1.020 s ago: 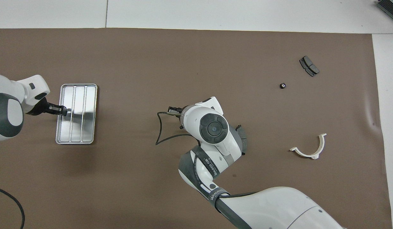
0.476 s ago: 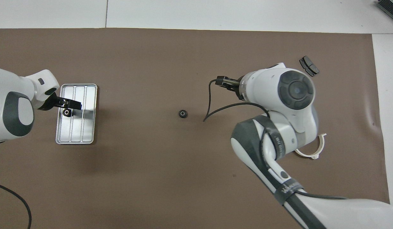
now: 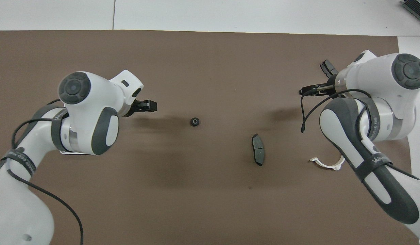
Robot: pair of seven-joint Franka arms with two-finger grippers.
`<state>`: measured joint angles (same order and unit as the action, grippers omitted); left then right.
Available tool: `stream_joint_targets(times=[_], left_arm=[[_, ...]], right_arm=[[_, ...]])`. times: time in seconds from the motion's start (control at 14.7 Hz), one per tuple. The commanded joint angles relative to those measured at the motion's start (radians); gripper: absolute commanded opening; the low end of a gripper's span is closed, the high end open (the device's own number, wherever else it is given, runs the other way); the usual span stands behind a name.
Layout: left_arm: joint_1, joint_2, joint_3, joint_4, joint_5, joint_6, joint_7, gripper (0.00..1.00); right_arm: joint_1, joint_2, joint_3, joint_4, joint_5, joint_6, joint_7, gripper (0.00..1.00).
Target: Pick bearing gear from pile to tray
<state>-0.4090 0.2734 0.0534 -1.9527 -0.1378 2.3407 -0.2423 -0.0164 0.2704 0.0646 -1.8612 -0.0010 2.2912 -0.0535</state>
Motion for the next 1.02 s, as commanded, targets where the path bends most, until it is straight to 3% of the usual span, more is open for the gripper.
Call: stream_joint_targets(times=[0.0, 0.27, 0.48, 0.75, 0.95], left_arm=[[-0.131, 0.068, 0.023, 0.082, 0.050, 0.023, -0.193, 0.97], [-0.218, 0.176, 0.025, 0.257, 0.059, -0.026, -0.255, 0.91], [-0.244, 0.220, 0.025, 0.288, 0.107, -0.014, -0.255, 0.85], [-0.249, 0.218, 0.022, 0.223, 0.135, 0.032, -0.253, 0.80], [-0.272, 0.202, 0.020, 0.172, 0.135, 0.058, -0.252, 0.74]], right_arm=[[-0.014, 0.053, 0.018, 0.016, -0.010, 0.010, -0.052, 1.00], [-0.027, 0.170, 0.018, 0.120, -0.011, 0.046, -0.062, 1.00], [-0.028, 0.225, 0.018, 0.139, -0.014, 0.105, -0.095, 1.00], [-0.017, 0.227, 0.018, 0.117, -0.014, 0.102, -0.100, 0.64], [-0.017, 0.217, 0.015, 0.074, -0.017, 0.103, -0.101, 0.54]])
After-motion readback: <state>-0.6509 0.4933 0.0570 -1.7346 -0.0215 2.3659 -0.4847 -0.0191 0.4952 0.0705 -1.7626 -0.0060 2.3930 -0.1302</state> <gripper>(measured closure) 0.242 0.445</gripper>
